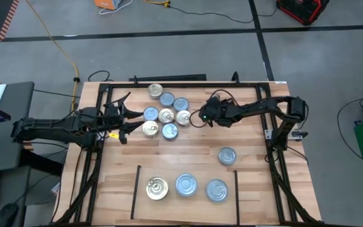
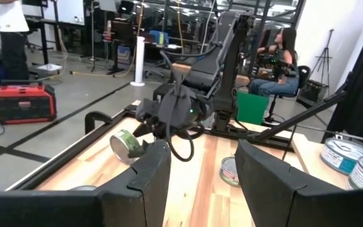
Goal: Stack canned seafood by type on shelf
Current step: Put the green tuna can on the top of the yellow and blue tuna can on the shelf
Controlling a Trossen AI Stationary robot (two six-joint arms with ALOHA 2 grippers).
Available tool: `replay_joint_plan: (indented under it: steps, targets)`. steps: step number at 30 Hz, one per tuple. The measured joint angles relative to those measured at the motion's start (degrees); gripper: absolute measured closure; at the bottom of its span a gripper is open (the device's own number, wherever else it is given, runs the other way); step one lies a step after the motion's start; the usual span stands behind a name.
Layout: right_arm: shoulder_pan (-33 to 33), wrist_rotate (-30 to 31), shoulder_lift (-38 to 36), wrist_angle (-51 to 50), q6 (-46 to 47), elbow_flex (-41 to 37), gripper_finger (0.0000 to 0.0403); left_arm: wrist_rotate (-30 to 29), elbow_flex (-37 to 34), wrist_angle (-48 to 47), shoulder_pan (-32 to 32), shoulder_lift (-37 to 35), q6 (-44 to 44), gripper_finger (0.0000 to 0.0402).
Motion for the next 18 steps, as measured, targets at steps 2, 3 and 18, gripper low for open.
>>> replay_joint_plan:
  steps: [2, 3, 18]
  targets:
    - [-0.01, 0.04, 0.19, -0.21, 0.02, -0.02, 0.0075, -0.02, 0.0, 0.0, 0.0, 0.0, 0.15, 0.0233]
    - [-0.06, 0.04, 0.24, -0.26, 0.02, -0.04, 0.0078, -0.02, 0.0, 0.0, 0.0, 0.0, 0.17, 0.0233]
    - [0.16, 0.7, 0.28, -6.78, 3.18, -0.15, 0.0223, 0.01, 0.0, -0.02, 0.0, 0.0, 0.19, 0.0233]
